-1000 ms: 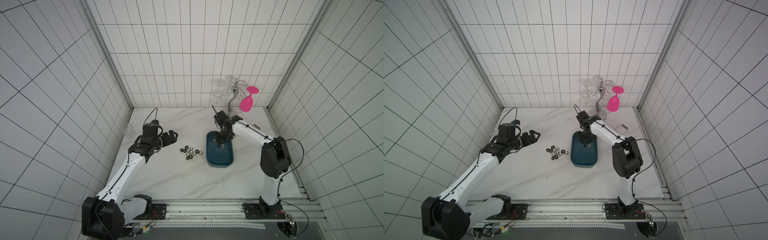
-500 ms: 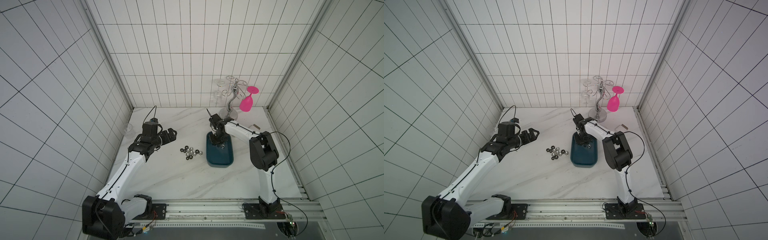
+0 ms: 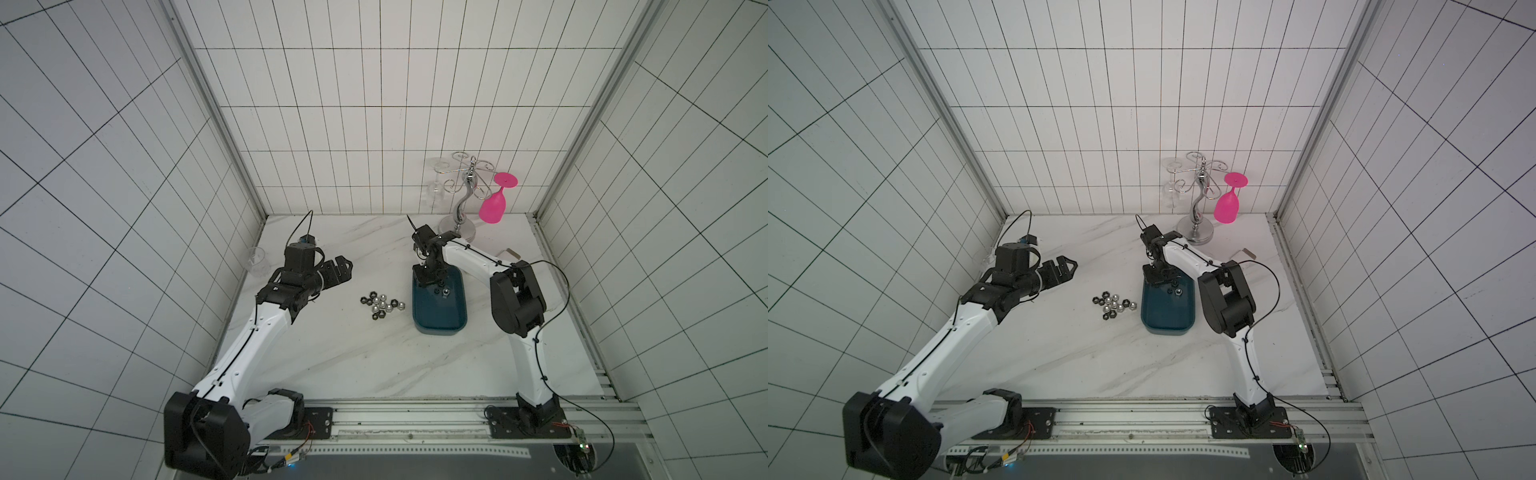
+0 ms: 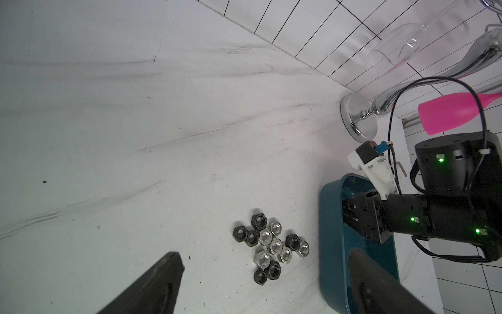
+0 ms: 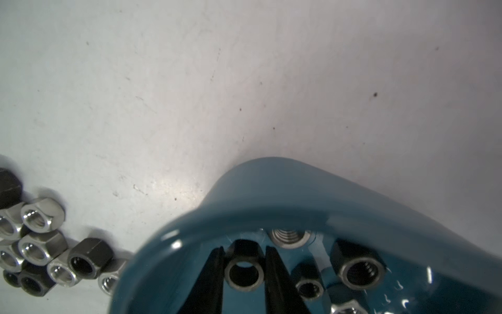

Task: Put the nuts on the desktop into the storage box
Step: Place the nut in the storage box, then pick up the nut from the center of the board.

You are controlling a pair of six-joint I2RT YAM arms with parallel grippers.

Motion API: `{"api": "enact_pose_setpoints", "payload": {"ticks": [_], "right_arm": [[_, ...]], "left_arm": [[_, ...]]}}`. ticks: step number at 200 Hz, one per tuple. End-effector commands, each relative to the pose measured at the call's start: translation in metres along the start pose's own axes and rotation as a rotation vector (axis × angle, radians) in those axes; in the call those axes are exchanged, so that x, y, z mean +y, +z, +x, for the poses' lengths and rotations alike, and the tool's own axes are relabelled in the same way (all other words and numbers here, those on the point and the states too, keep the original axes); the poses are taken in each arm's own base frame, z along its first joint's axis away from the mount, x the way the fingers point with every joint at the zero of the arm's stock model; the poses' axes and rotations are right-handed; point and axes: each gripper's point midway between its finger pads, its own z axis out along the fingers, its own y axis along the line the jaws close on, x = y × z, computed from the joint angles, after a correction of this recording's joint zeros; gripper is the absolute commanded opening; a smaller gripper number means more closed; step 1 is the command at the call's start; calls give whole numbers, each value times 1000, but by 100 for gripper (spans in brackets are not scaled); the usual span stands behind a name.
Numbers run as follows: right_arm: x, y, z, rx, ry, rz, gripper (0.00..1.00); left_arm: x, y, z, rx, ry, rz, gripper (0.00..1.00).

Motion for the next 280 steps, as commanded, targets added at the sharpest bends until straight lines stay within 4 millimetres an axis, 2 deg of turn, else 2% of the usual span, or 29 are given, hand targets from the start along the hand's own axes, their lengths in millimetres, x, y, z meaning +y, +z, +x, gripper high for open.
{"api": "enact_pose_setpoints", "payload": {"ticks": [1, 23, 42, 78, 101, 118, 152, 208, 242, 280], "right_arm": [[4, -2, -2, 9, -18, 9, 34], [4, -7, -5, 1, -21, 15, 39], [4, -20, -9, -21, -23, 21, 40], [6, -72, -17, -144, -38, 22, 40], [37, -105, -14, -243, -142, -26, 43], [62, -112, -6, -246, -217, -61, 45], [97, -94, -2, -207, -248, -127, 47], [143, -57, -26, -172, -275, -144, 49], [159, -31, -36, -128, -286, -120, 50], [168, -1, -29, -78, -307, -101, 49]], "left_arm": [[-4, -8, -9, -34, 25, 0, 98], [-4, -9, -9, -39, 27, -2, 98], [-4, -11, -9, -43, 31, -3, 98], [-2, -16, -15, -65, 30, -11, 99], [21, -18, -28, -81, -28, -63, 99], [41, -21, -38, -90, -93, -86, 99], [61, -29, -46, -100, -97, -135, 99], [70, -31, -33, -84, -117, -149, 98], [68, -25, -19, -51, -136, -106, 98], [69, -27, -18, -55, -123, -116, 98]]}}
